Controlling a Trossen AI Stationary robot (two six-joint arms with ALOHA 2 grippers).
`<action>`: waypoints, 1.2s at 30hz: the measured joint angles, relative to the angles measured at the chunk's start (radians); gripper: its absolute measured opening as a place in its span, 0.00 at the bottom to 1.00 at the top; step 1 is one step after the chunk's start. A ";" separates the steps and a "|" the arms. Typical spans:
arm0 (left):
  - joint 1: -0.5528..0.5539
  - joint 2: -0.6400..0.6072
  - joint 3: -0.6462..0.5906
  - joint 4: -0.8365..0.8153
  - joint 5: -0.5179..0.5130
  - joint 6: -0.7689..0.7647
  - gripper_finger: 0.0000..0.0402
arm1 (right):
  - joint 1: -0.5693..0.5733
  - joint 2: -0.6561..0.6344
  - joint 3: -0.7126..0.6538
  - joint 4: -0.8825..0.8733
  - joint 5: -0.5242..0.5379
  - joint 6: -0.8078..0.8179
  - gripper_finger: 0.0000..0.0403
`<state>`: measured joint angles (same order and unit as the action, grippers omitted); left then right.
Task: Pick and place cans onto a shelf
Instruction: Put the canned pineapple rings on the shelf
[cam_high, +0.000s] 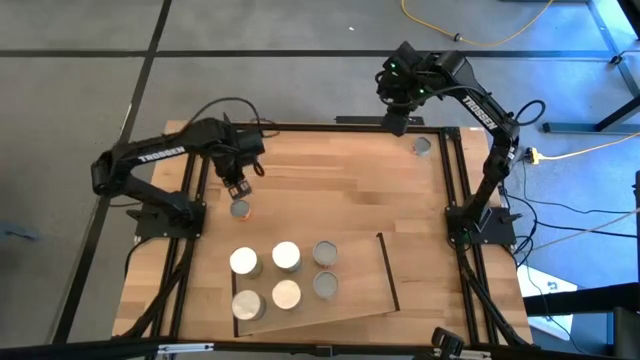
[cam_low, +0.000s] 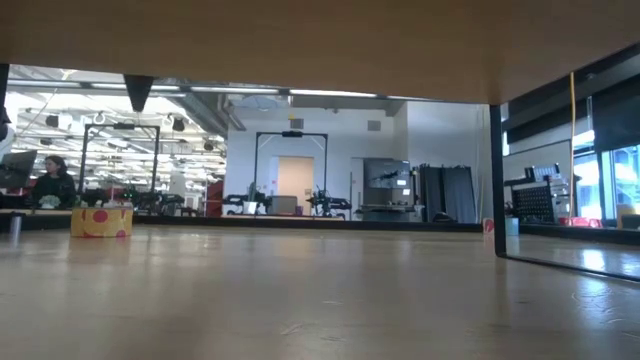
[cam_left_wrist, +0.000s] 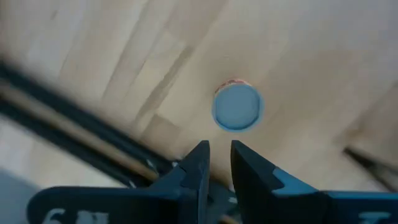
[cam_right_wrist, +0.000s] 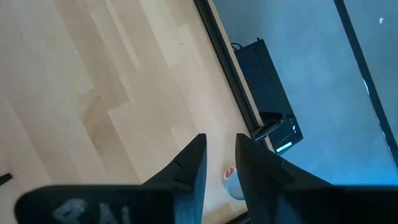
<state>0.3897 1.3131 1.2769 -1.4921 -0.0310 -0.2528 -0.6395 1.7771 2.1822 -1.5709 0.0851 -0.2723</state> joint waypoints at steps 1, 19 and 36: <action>0.000 0.000 -0.027 0.025 0.008 0.066 0.14 | 0.000 0.000 0.000 0.000 0.000 -0.001 0.22; 0.001 0.000 -0.456 0.451 0.078 0.604 0.14 | 0.000 0.000 0.000 0.000 0.001 0.006 0.22; 0.001 0.000 -0.561 0.611 0.043 0.605 0.14 | 0.000 0.000 0.000 0.000 0.001 0.009 0.22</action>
<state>0.3904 1.3132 0.7157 -0.8816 0.0124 0.3519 -0.6395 1.7771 2.1824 -1.5710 0.0856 -0.2638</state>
